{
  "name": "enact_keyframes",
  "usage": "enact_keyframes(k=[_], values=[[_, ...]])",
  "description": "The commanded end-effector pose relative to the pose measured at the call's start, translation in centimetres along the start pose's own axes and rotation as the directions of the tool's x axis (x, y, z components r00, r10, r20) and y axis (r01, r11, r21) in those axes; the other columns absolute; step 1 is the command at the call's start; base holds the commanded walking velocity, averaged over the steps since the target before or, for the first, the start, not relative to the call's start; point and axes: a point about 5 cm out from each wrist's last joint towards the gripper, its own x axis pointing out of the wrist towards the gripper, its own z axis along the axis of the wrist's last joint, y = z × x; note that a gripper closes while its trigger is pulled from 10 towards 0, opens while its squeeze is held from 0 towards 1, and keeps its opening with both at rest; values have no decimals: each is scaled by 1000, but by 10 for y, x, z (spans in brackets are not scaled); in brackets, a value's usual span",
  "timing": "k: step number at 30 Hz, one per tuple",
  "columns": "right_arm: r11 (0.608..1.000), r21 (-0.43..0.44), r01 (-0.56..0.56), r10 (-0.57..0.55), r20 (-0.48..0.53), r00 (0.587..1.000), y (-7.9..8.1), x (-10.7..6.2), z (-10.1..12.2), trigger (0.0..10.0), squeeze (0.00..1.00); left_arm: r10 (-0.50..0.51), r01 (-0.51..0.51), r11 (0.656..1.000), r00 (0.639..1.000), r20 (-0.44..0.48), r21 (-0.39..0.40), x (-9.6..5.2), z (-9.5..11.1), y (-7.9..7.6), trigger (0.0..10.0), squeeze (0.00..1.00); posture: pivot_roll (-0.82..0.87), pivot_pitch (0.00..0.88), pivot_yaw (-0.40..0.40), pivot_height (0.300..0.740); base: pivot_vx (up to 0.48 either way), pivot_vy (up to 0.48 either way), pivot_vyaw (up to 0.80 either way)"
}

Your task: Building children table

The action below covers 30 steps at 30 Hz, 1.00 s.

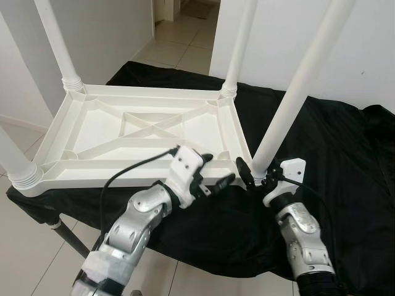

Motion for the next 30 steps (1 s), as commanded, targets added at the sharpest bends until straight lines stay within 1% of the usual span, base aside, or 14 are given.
enact_keyframes(k=[1, 3, 6, 10, 11, 14, 16, 17, 19, 21, 26, 28, 29, 30], values=[[999, 8, 34, -34, 8, 999, -3, 0, 3, 10000, 0, 53, -53, 999, 999, 2, -11, 2, -1, 5, 10000, 0, -6, 0, -77, 740, 0, 0, 0], [999, 8, 34, -34, 8, 999, -3, 0, 3, 10000, 0, 53, -53, 999, 999, 2, -11, 2, -1, 5, 10000, 0, -6, 0, -77, 740, 0, 0, 0], [994, -25, 102, -102, 21, 995, -2, 6, 3, 10000, 0, 145, -144, 988, 989, 30, -49, 6, 2, 11, 10000, 0, -11, 0, -69, 740, 0, 0, 0], [990, -31, 138, -137, 23, 990, -1, 8, 2, 10000, 0, 189, -185, 980, 981, 43, -66, 8, 3, 16, 10000, 0, -8, 0, -70, 740, 0, 0, 0], [984, -34, 174, -174, 18, 985, 1, 9, -1, 10000, 0, 258, -251, 963, 963, 78, -96, 10, 8, 25, 10000, 0, -7, 0, -68, 740, 0, 0, 0], [982, -36, 183, -183, 16, 983, 1, 10, -2, 10000, 0, 276, -267, 958, 957, 87, -105, 11, 9, 27, 10000, 0, -7, 0, -68, 740, 0, 0, 0], [973, -52, 227, -227, 12, 974, 1, 11, -3, 10000, 0, 322, -308, 943, 941, 105, -128, 12, 12, 31, 10000, 0, -5, 0, -61, 740, 0, 0, 0], [973, -52, 227, -227, 12, 974, 1, 11, -3, 10000, 0, 322, -308, 943, 941, 105, -128, 12, 12, 31, 10000, 0, -5, 0, -61, 740, 0, 0, 0], [950, -67, 304, -303, 29, 953, 2, 15, -2, 10000, 0, 359, -345, 929, 929, 96, -132, 12, 9, 37, 10000, 0, -10, 0, -50, 740, 0, 0, 0], [943, -65, 326, -324, 36, 945, 2, 17, -2, 10000, 0, 374, -360, 923, 924, 87, -137, 13, 6, 40, 10000, 0, -10, 0, -50, 740, 0, 0, 0], [939, -71, 337, -335, 46, 941, 4, 20, 0, 10000, 0, 393, -381, 915, 915, 85, -132, 13, 6, 41, 10000, 0, -14, 0, -46, 740, 0, 0, 0], [943, -81, 324, -321, 45, 946, 10, 23, 0, 10000, 0, 437, -429, 899, 894, 103, -93, 12, 5, 47, 10000, 0, -17, 0, -46, 740, 0, 0, 0], [943, -81, 324, -321, 45, 946, 10, 23, 0, 10000, 0, 437, -429, 899, 894, 103, -93, 12, 5, 47, 10000, 0, -17, 0, -46, 740, 0, 0, 0], [942, -87, 325, -322, 39, 946, 11, 24, -1, 10000, 0, 450, -439, 891, 886, 109, -114, 9, 3, 50, 10000, 0, -24, 0, -45, 740, 0, 0, 0]])
